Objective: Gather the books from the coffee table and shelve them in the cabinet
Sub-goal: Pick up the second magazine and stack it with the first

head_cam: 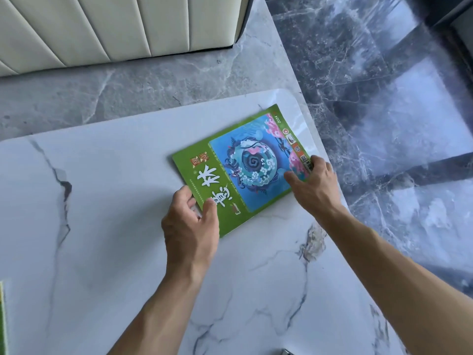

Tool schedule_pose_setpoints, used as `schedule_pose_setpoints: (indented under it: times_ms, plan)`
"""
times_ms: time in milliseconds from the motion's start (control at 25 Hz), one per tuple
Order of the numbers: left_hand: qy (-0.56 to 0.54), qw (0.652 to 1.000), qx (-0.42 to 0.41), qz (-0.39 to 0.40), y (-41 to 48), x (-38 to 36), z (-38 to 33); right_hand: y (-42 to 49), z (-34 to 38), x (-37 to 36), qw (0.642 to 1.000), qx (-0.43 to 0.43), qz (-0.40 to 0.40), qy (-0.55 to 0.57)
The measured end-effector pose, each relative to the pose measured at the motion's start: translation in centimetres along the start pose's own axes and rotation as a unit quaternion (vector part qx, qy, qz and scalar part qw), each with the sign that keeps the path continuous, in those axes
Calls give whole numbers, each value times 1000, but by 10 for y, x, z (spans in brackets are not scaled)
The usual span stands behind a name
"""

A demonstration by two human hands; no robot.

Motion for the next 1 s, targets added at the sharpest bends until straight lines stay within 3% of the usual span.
schedule_pose_setpoints:
  times_ms: [280,400,600,680,800,1000]
  plan:
    - [73,997,11,26,17,35,0,-97,-12,-19,999,-29,33,-28]
    - [186,979,-32,77,33,48,-2,-157,-4,-53,991,-31,103,-82]
    - [245,966,-48,63,45,73,2,-201,39,-86,973,-17,230,-16]
    - [241,969,-39,38,42,84,8,-181,53,-79,979,-9,204,7]
    - [211,977,-5,6,36,93,24,-128,74,-46,996,39,60,61]
    - [92,993,60,-42,22,98,36,-92,82,-70,995,34,91,11]
Point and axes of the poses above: each hand's wrist, its own y-axis towards the middle knuckle, its own x-axis out of the back of the hand, z = x × y, the point moved 10 cm from there along y, towards the middle knuckle, and after that the axes turned 5 degrees about -x, right-handed, at the moved point
